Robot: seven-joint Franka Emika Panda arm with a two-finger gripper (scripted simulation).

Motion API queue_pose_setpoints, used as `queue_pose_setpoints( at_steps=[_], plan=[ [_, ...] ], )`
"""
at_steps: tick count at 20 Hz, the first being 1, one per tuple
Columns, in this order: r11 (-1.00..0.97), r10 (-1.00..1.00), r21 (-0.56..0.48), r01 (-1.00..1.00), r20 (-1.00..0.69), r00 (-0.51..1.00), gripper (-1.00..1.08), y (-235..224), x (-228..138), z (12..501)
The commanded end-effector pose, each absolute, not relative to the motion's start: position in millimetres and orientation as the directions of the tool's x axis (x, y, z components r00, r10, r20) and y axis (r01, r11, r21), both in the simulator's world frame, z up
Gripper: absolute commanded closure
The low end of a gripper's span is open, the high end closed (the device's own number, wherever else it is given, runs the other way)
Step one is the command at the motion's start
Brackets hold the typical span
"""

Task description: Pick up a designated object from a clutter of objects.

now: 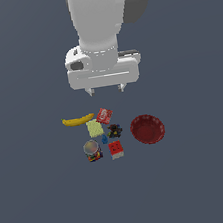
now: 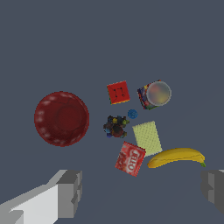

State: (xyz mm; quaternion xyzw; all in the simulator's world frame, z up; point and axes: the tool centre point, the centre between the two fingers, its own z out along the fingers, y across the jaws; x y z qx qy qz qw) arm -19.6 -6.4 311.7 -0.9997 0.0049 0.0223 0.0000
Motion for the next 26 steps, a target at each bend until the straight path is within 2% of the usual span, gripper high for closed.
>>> queue_pose_setpoints(
  at_steps=[1, 16, 26],
  plan=[
    [-1.0, -0.01, 0.0, -0.01, -0.045, 0.999, -0.92, -6, -20, 312],
    [-0.999, -0.017, -0.026, -0.019, -0.046, 0.999, -0.92, -14, -19, 313],
    [-0.988, -0.148, -0.034, -0.15, -0.043, 0.988, -0.92, -19, -5, 269]
  ],
)
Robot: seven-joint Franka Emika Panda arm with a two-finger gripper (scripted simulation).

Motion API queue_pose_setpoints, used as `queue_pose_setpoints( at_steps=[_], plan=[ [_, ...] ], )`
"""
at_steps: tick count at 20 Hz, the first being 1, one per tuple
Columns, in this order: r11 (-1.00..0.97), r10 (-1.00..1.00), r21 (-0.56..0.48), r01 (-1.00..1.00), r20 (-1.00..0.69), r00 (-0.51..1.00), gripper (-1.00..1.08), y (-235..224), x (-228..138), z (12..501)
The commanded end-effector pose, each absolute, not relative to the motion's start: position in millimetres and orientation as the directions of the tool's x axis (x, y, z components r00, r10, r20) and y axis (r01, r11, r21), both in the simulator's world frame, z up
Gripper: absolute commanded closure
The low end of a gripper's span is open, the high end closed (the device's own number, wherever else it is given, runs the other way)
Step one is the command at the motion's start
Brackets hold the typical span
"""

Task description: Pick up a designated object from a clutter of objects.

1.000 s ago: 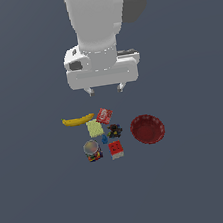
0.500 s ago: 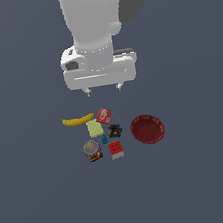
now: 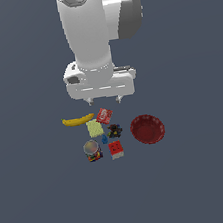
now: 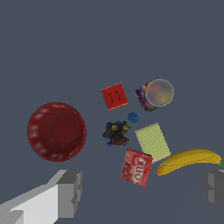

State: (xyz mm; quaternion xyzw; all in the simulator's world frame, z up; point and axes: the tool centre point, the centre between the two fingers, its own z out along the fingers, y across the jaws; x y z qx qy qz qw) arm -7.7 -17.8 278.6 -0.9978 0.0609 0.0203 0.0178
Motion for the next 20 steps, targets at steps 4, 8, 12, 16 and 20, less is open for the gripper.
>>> queue_pose_setpoints(
  at_steps=[4, 8, 12, 16, 20],
  plan=[
    [-0.969, -0.243, -0.035, -0.245, -0.04, 0.969, -0.92, -23, 2, 237],
    [-0.932, -0.36, -0.031, -0.361, -0.036, 0.932, -0.92, -29, 8, 197],
    [-0.883, -0.467, -0.023, -0.468, -0.028, 0.884, -0.92, -37, 10, 158],
    [-0.837, -0.546, -0.014, -0.547, -0.018, 0.837, -0.92, -44, 10, 129],
    [-0.8, -0.6, -0.006, -0.6, -0.009, 0.8, -0.92, -49, 8, 108]
  ],
)
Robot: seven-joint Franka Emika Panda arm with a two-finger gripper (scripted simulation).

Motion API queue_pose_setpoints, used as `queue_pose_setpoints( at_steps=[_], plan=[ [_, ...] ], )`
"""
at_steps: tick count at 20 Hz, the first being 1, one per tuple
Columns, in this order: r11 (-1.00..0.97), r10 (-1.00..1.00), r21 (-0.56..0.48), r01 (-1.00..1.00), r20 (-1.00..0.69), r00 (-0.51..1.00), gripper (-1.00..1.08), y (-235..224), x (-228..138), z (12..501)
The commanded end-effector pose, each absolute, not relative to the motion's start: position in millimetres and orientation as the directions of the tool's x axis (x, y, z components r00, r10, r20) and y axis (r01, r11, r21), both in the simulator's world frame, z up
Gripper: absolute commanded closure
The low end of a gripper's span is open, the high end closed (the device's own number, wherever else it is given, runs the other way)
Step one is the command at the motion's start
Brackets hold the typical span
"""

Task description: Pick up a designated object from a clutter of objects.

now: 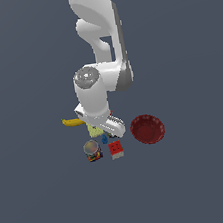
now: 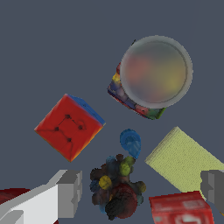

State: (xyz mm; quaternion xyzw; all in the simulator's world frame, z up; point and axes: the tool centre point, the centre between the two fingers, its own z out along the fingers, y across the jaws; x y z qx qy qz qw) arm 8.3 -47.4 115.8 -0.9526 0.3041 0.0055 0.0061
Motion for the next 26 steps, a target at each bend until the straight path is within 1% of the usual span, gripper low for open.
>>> queue_pose_setpoints(
  at_steps=[1, 13, 21, 26],
  plan=[
    [-0.793, -0.609, -0.005, -0.609, -0.007, 0.793, -0.92, -51, 8, 105],
    [-0.771, -0.637, 0.0, -0.637, -0.002, 0.771, -0.92, -54, 6, 88],
    [-0.769, -0.64, 0.0, -0.64, -0.001, 0.769, -0.92, -54, 5, 53],
    [-0.768, -0.64, 0.0, -0.64, 0.0, 0.768, -0.92, -54, 6, 42]
  ],
)
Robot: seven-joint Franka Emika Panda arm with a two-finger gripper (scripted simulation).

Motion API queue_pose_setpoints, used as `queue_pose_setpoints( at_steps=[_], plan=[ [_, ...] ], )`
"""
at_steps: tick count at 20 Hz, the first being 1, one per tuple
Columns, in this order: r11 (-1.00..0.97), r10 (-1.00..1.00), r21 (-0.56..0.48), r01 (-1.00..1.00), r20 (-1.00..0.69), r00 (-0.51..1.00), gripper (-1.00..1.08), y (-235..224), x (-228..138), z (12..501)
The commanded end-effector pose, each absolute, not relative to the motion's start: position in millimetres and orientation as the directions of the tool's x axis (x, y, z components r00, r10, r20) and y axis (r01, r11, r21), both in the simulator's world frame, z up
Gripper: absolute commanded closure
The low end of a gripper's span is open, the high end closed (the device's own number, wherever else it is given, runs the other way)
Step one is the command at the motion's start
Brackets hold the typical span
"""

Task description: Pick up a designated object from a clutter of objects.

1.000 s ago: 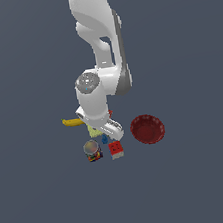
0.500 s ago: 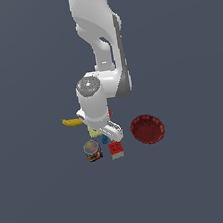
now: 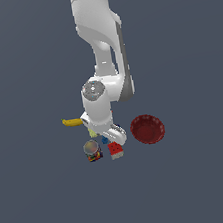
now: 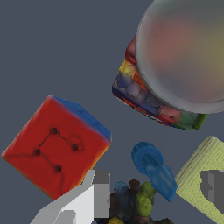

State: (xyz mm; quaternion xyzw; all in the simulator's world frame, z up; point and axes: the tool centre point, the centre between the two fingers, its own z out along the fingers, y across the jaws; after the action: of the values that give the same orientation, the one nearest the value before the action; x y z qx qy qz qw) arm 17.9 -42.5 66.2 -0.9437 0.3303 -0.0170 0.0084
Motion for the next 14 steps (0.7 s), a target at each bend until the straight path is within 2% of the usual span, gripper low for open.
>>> queue_pose_setpoints(
  at_steps=[1, 2, 11, 12, 14],
  plan=[
    [-0.768, -0.64, 0.0, -0.64, 0.0, 0.768, -0.92, -54, 6, 42],
    [-0.768, -0.64, 0.0, -0.64, 0.0, 0.768, 1.08, -54, 6, 42],
    [-0.768, -0.64, 0.0, -0.64, 0.0, 0.768, 1.08, -54, 6, 42],
    [-0.772, -0.636, -0.04, -0.635, 0.048, 0.77, 1.08, -52, 28, 69],
    [-0.772, -0.636, -0.04, -0.635, 0.048, 0.77, 1.08, -52, 28, 71]
  ],
)
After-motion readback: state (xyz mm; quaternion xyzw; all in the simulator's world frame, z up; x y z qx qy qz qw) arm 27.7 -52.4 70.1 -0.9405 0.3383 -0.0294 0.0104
